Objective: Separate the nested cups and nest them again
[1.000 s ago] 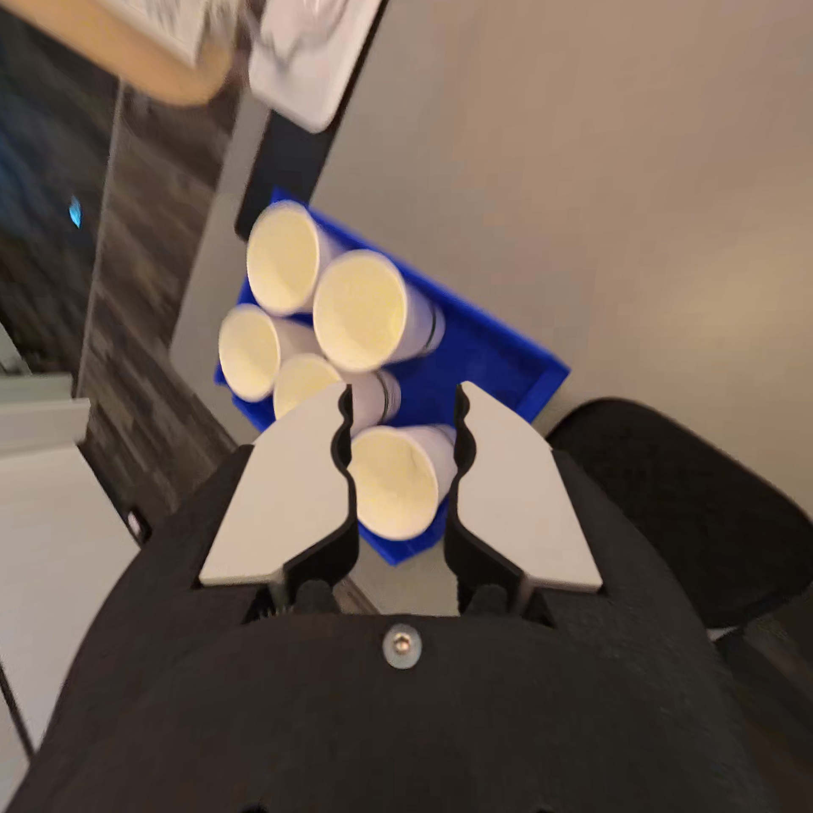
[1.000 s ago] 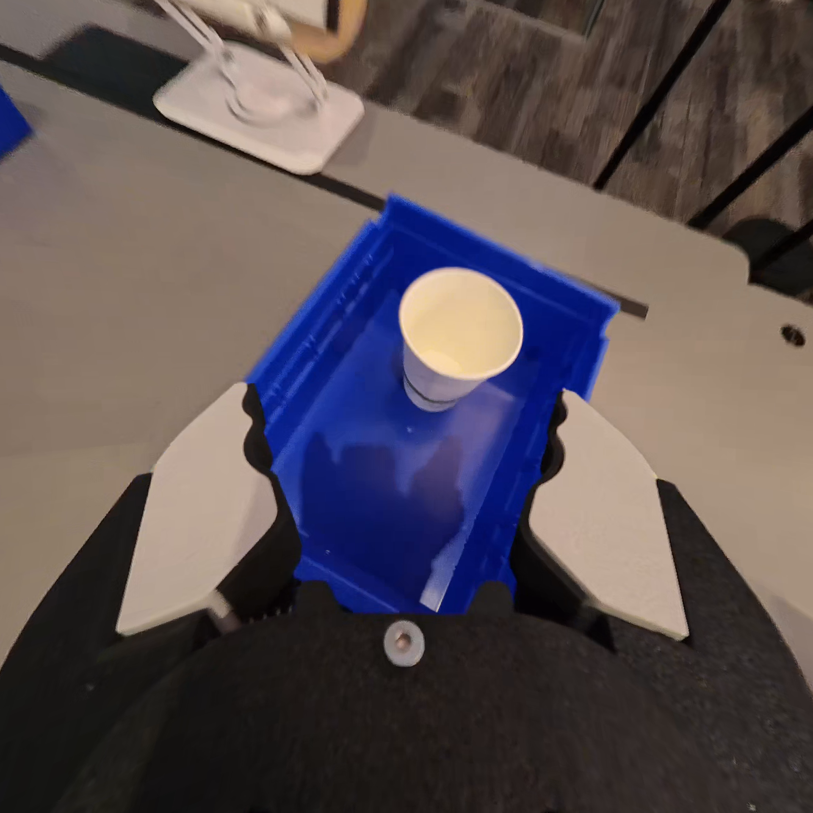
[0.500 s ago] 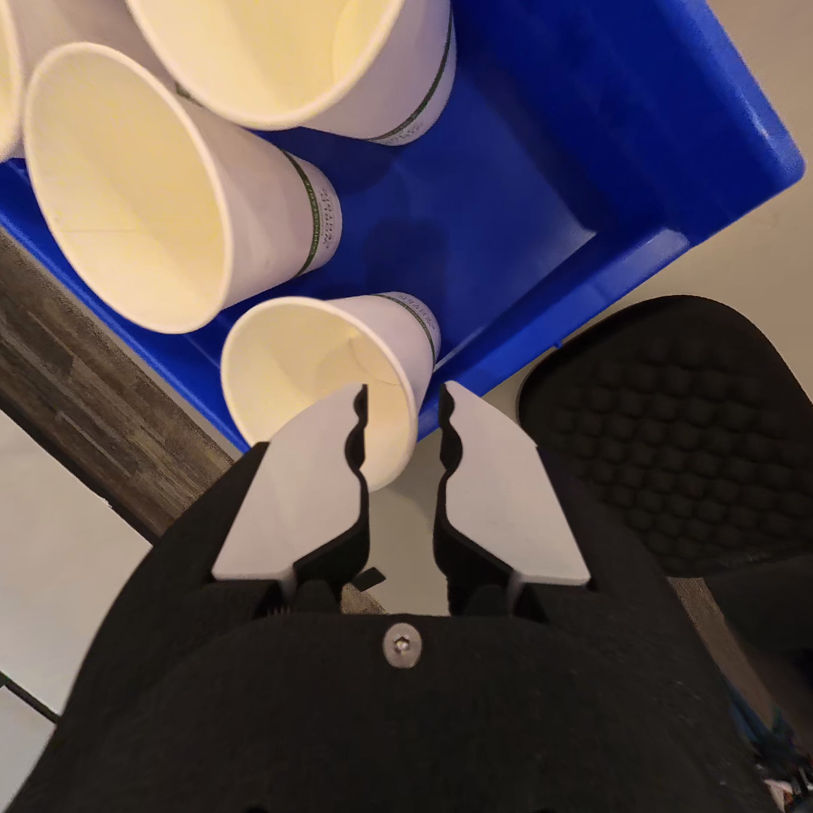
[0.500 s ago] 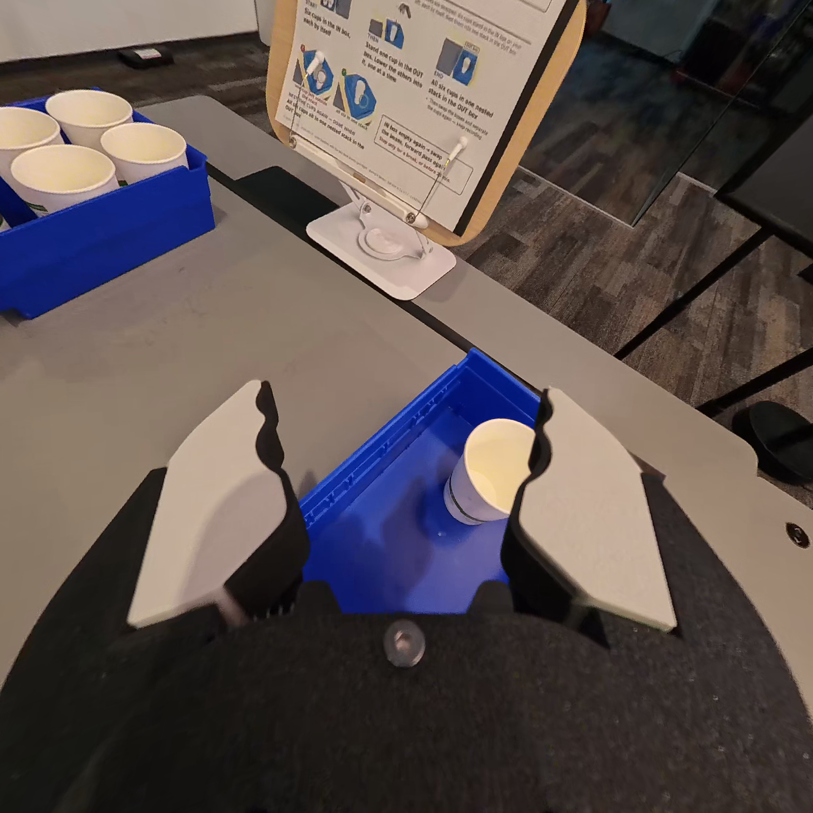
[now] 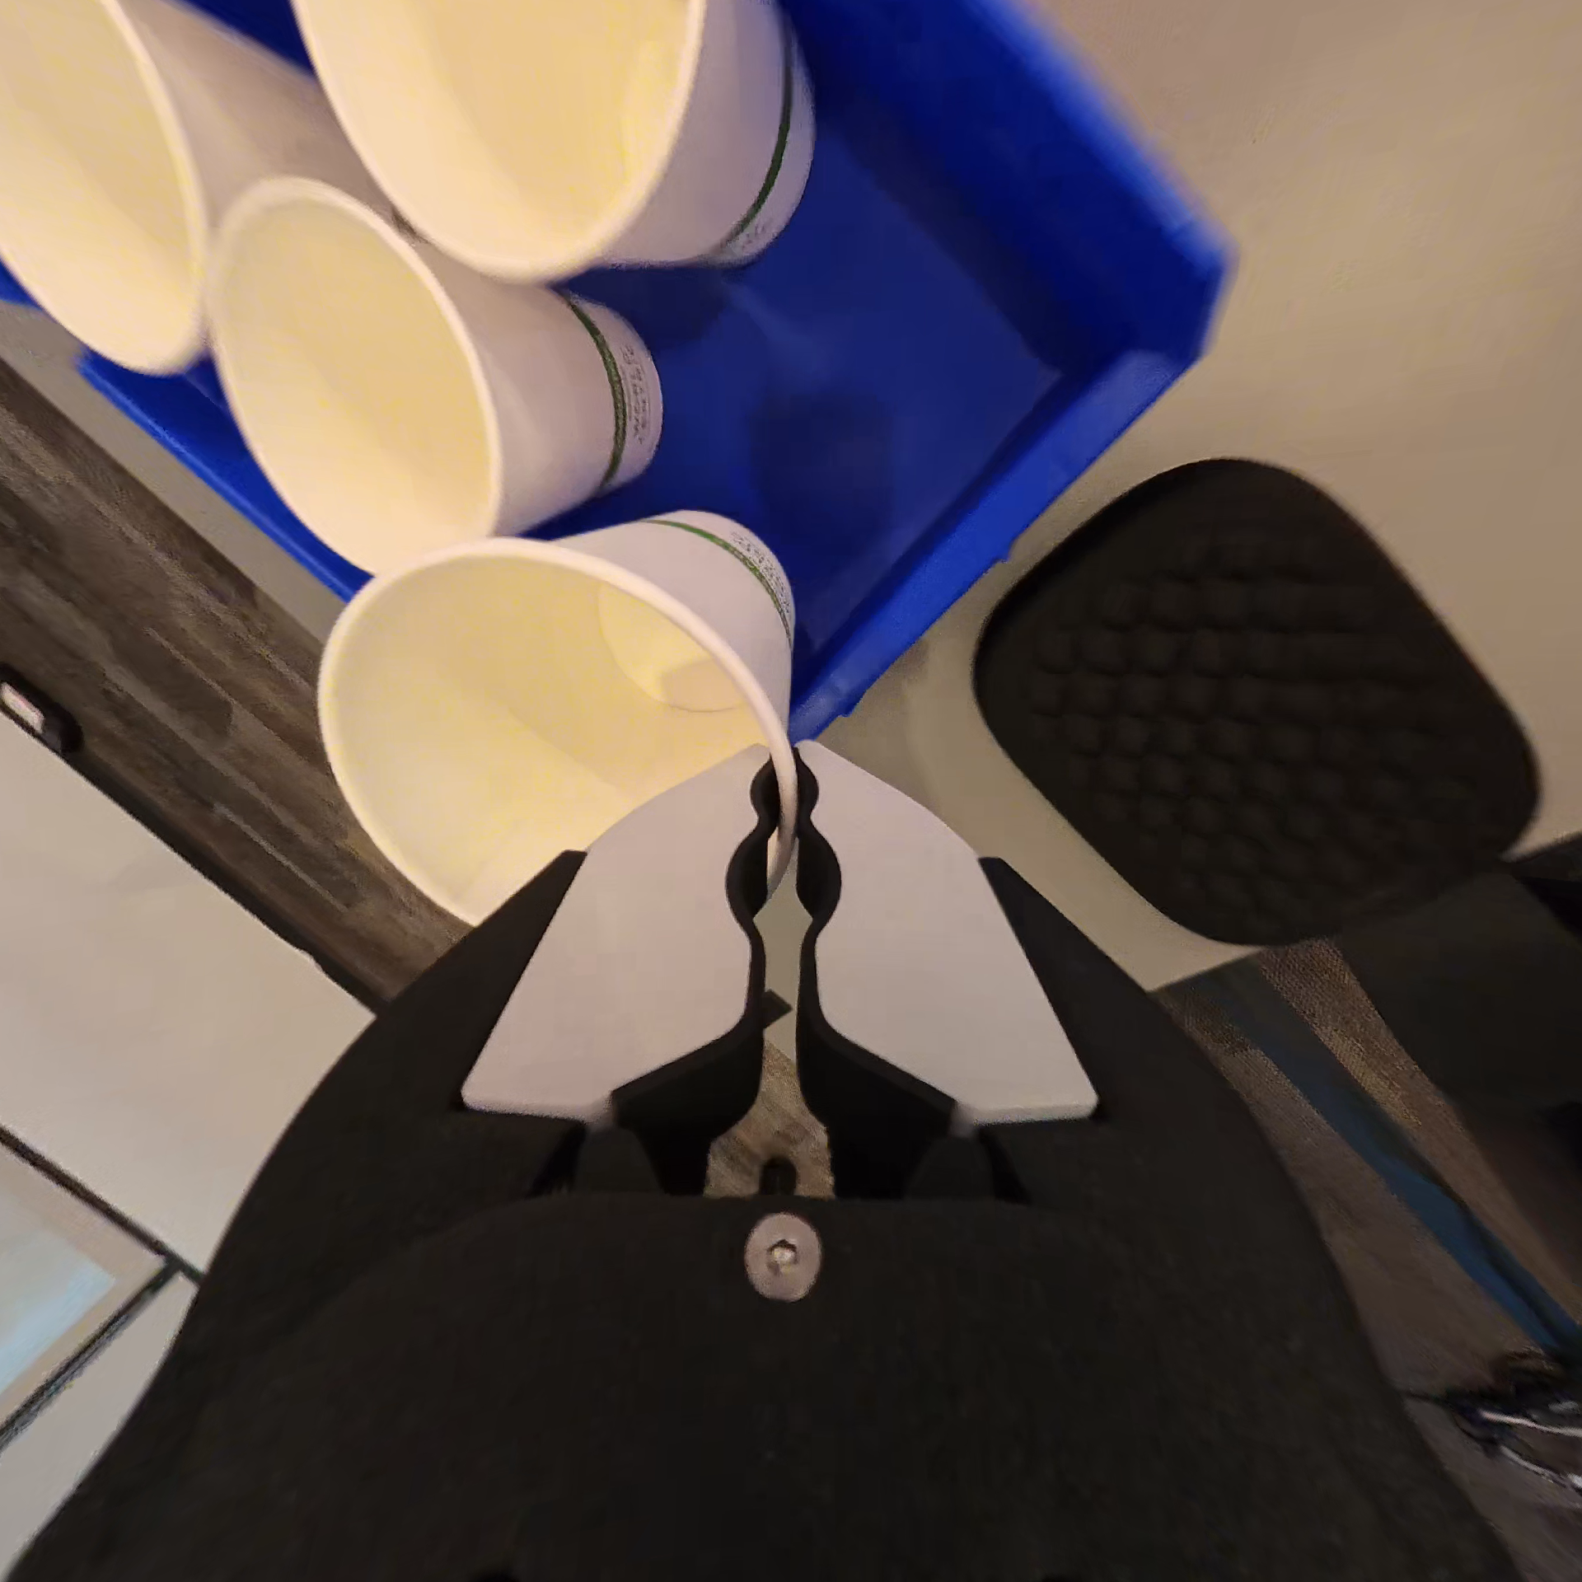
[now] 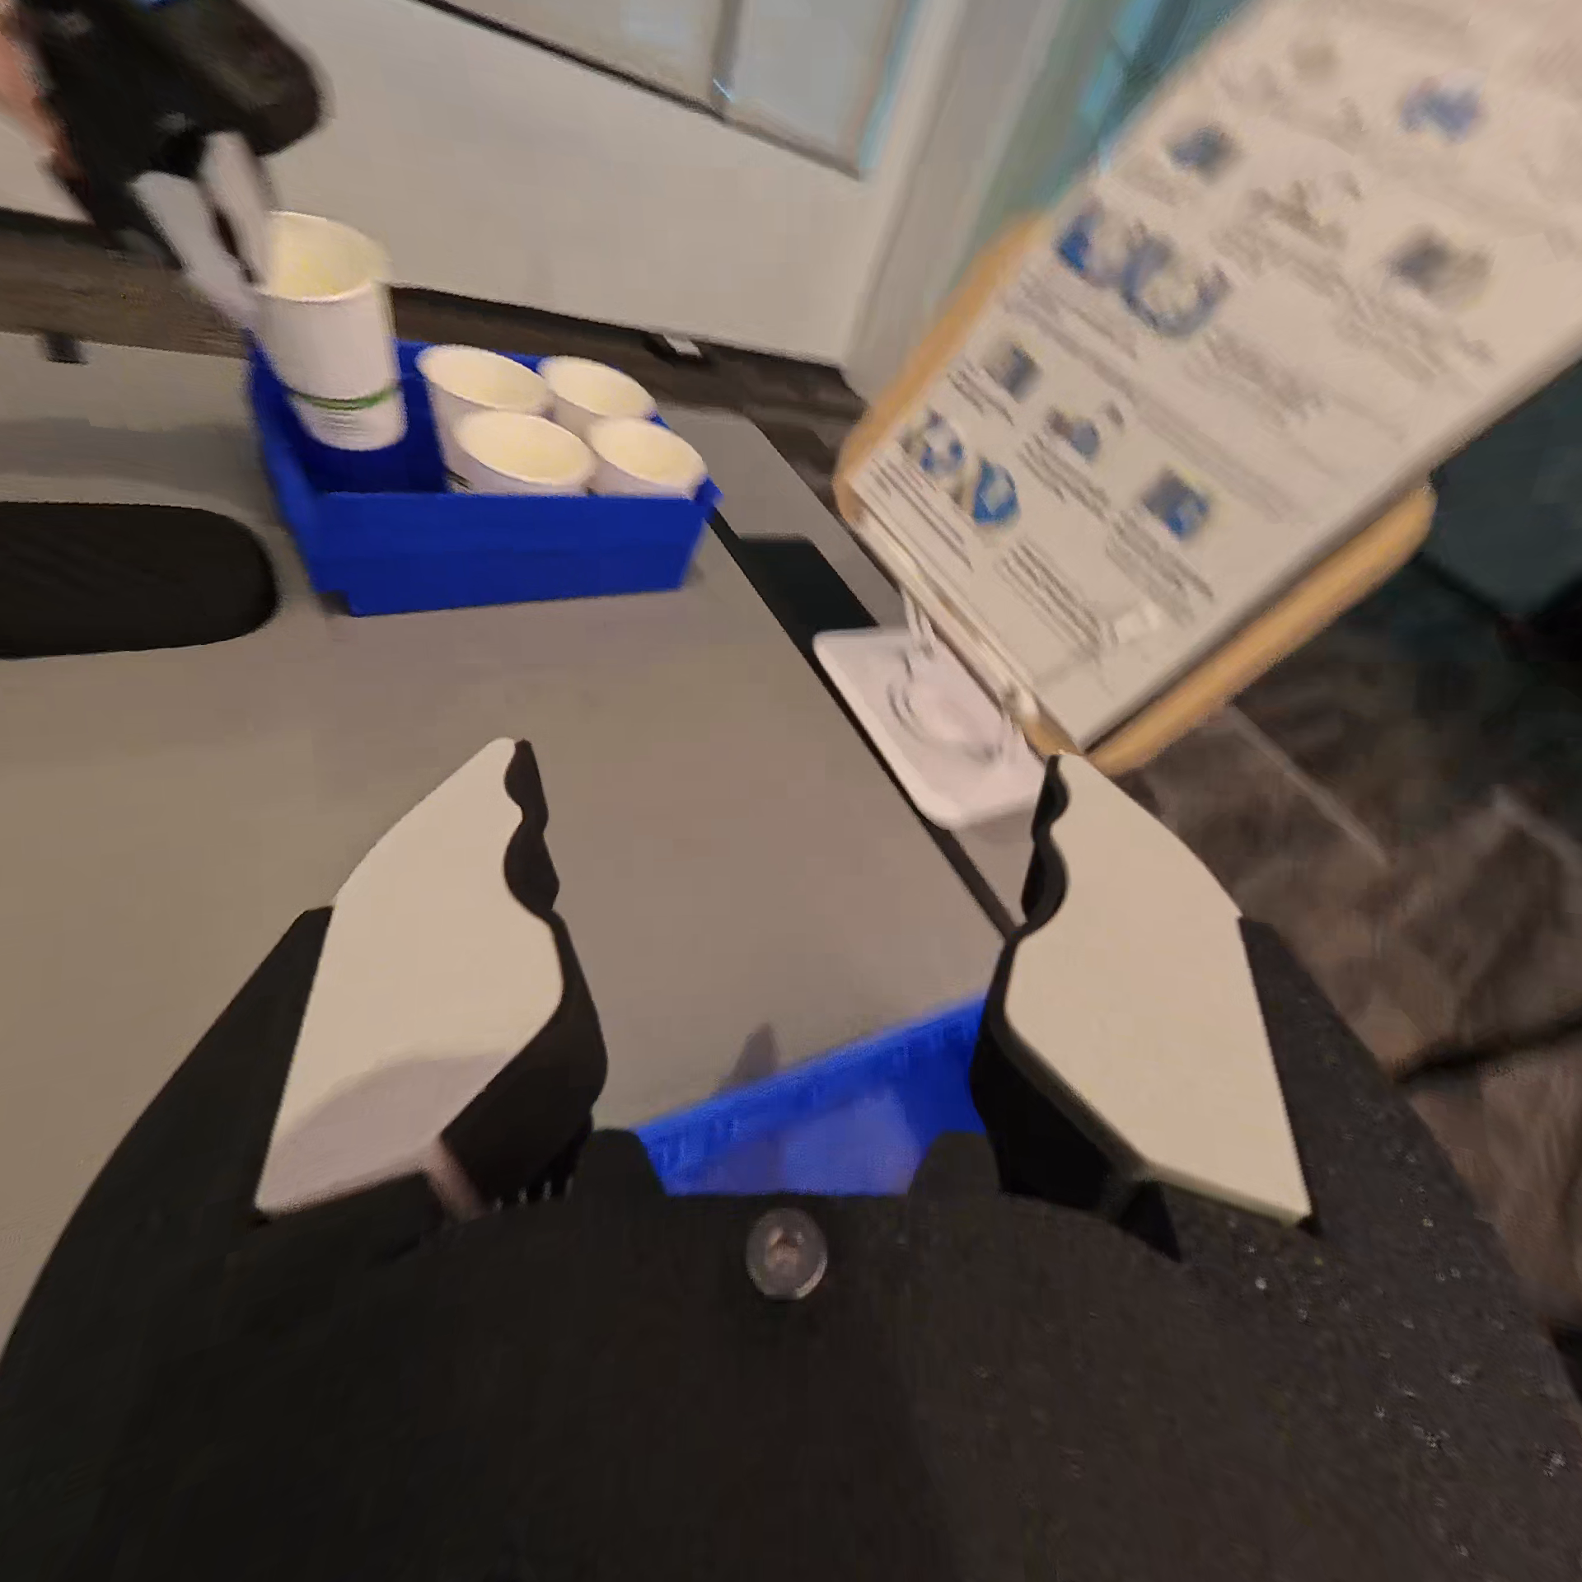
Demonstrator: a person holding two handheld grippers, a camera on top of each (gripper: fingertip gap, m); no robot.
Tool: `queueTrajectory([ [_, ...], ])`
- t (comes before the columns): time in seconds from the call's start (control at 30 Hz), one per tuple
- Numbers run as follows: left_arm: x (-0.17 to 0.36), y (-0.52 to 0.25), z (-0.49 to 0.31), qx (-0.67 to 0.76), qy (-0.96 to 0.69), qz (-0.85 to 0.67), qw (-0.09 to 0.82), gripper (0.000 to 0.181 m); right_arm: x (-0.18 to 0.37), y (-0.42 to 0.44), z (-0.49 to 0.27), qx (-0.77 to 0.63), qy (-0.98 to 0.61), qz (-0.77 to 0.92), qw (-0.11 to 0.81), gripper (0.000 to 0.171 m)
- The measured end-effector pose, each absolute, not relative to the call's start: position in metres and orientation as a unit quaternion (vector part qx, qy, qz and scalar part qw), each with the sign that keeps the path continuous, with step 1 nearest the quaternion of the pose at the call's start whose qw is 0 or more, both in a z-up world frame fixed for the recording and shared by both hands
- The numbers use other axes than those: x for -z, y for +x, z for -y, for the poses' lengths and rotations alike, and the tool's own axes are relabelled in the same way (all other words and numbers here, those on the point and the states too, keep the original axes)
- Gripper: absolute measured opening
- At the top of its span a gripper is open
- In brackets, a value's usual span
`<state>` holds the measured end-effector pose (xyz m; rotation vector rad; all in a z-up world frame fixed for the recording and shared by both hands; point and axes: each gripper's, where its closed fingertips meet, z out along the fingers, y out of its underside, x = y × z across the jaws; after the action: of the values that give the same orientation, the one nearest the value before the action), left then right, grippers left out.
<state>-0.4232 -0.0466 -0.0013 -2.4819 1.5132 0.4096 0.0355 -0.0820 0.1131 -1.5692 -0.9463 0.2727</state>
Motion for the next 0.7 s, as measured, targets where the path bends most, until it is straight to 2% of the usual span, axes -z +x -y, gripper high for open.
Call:
queueTrajectory([
  [0.1, -0.045, -0.368, 0.070, -0.083, -0.785, -0.597, 0.141, 0.000, -0.113, -0.021, 0.092, -0.170, -0.596, 0.488, 0.614, 0.105],
  [0.27, -0.096, -0.248, 0.113, -0.024, -0.650, -0.731, 0.207, 0.001, -0.091, -0.090, 0.107, -0.287, -0.567, 0.538, 0.554, 0.095],
  [0.47, -0.096, -0.158, 0.148, -0.007, -0.529, -0.818, 0.226, 0.001, -0.076, -0.115, 0.111, -0.328, -0.566, 0.546, 0.524, 0.100],
  [0.7, -0.083, -0.125, 0.167, 0.009, -0.477, -0.853, 0.210, 0.000, -0.072, -0.121, 0.130, -0.415, -0.538, 0.561, 0.473, 0.097],
])
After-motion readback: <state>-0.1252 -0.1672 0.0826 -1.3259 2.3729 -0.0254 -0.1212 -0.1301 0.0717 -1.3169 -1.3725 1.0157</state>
